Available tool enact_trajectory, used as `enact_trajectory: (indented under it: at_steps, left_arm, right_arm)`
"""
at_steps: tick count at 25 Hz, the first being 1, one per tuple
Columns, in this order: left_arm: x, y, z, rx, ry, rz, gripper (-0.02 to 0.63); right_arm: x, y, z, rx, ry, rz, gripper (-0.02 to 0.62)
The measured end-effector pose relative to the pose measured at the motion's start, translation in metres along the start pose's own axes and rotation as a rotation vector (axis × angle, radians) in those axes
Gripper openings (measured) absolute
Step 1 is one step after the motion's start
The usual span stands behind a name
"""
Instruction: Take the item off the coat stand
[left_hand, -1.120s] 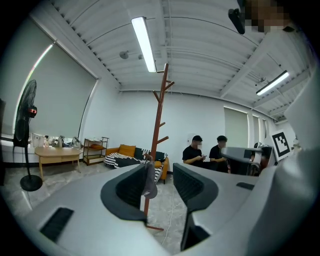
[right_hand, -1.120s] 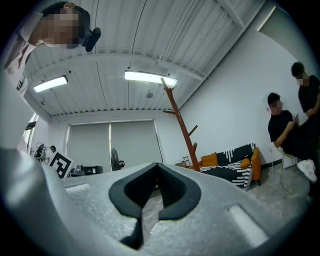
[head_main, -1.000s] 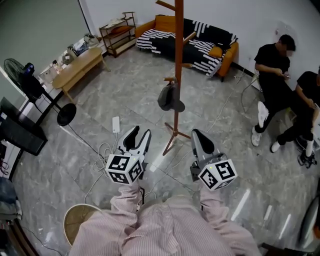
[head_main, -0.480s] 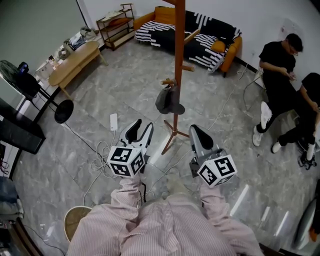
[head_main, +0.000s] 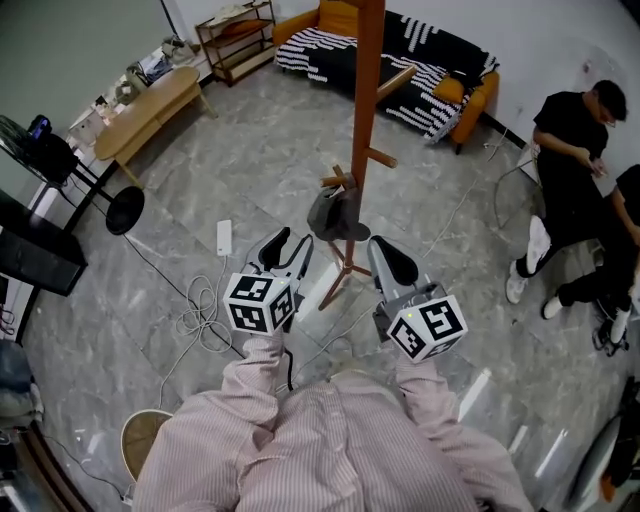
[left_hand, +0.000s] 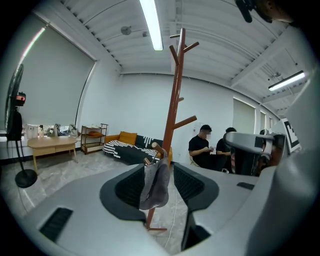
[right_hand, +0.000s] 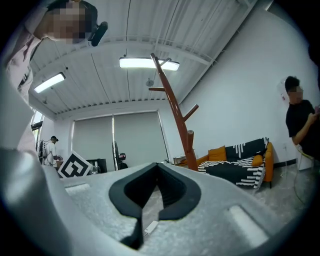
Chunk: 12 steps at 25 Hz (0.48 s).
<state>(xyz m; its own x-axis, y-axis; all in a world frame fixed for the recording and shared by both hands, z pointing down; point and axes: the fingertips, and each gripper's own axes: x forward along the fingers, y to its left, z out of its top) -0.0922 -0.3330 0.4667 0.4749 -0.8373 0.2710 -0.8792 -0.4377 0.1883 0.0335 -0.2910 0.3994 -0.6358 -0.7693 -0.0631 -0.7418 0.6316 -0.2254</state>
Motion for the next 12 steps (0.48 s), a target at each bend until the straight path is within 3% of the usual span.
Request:
enact_trajectory:
  at_steps: [12]
  left_arm:
    - [0.065, 0.014, -0.013, 0.003, 0.103, -0.011, 0.19]
  right_arm:
    - [0.034, -0.03, -0.003, 0.01, 0.025, 0.045, 0.005]
